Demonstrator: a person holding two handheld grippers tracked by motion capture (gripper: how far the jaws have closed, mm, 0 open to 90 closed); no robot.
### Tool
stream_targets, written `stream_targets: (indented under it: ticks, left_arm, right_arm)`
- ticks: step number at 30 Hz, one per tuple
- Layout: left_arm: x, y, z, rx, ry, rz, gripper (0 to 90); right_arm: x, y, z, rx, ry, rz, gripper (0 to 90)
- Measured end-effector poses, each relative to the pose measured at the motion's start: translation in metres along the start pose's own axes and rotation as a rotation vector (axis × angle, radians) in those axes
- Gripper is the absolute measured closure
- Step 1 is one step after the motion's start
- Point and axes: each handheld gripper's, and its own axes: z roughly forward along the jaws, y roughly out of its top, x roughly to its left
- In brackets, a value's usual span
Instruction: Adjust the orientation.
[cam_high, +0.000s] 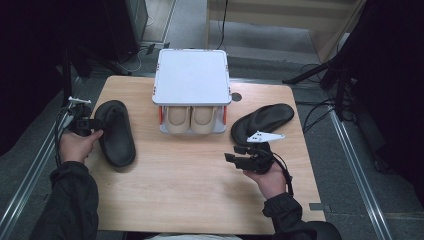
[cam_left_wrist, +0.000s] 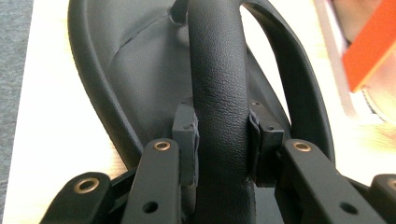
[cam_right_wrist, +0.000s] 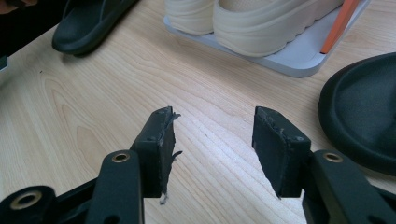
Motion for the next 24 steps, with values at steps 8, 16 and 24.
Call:
stream_targets:
  ticks: [8, 16, 24]
  left_arm:
    - [-0.017, -0.007, -0.015, -0.013, -0.030, 0.031, 69.7]
    - [-0.046, -0.026, -0.032, -0.042, -0.085, 0.083, 69.7]
    - [-0.073, -0.049, -0.038, -0.026, -0.137, 0.123, 69.7]
  right_arm:
    - [-0.002, 0.001, -0.002, -0.009, 0.001, 0.005, 49.3]
    - [-0.006, 0.003, -0.006, -0.023, -0.005, 0.017, 49.3]
    - [-0.008, 0.005, -0.006, -0.030, -0.004, 0.009, 49.1]
